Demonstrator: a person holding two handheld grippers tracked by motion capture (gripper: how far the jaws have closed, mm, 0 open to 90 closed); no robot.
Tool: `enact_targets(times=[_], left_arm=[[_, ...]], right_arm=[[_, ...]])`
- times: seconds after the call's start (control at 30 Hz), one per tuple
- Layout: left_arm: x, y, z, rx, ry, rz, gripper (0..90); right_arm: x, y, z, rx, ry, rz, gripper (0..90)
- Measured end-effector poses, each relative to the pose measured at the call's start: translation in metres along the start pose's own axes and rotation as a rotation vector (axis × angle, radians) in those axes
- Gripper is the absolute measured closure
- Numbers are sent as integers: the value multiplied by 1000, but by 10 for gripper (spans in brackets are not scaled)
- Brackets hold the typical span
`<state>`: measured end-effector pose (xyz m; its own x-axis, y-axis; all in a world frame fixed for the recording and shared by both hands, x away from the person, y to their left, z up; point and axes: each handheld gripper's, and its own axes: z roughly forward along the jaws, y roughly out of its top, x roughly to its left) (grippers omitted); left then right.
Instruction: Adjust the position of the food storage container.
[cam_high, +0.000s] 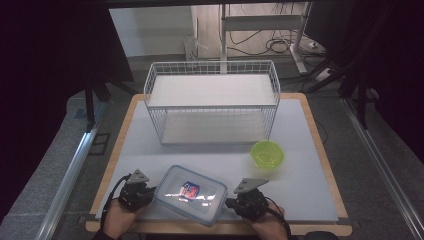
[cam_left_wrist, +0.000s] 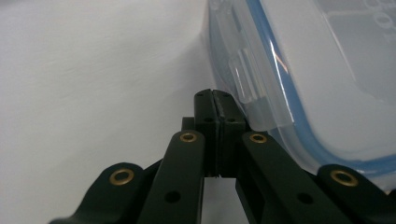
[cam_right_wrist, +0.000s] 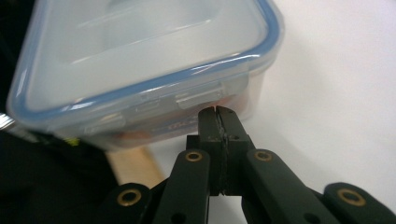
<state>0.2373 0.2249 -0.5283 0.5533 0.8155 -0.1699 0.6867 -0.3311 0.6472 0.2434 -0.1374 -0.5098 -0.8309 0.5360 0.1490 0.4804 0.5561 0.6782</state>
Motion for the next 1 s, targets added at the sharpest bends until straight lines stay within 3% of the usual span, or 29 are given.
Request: enact_targets(times=[0.07,0.1,0.57,1.0], left_arm=[[-4,3,5,-2,-24,-2,896],[-8,7,9,-3,-46,1,896],[-30,26,33,-4,-77,4,886],[-36,26,35,-2,-101,-4,883]], right_arm=[[-4,-1,-2,-3,-17,4,900],[-13,-1,-5,-6,-52,15,900],[-54,-3,-19,-49,-161,113,900],[-70,0,-19,-72,-189,155,900]])
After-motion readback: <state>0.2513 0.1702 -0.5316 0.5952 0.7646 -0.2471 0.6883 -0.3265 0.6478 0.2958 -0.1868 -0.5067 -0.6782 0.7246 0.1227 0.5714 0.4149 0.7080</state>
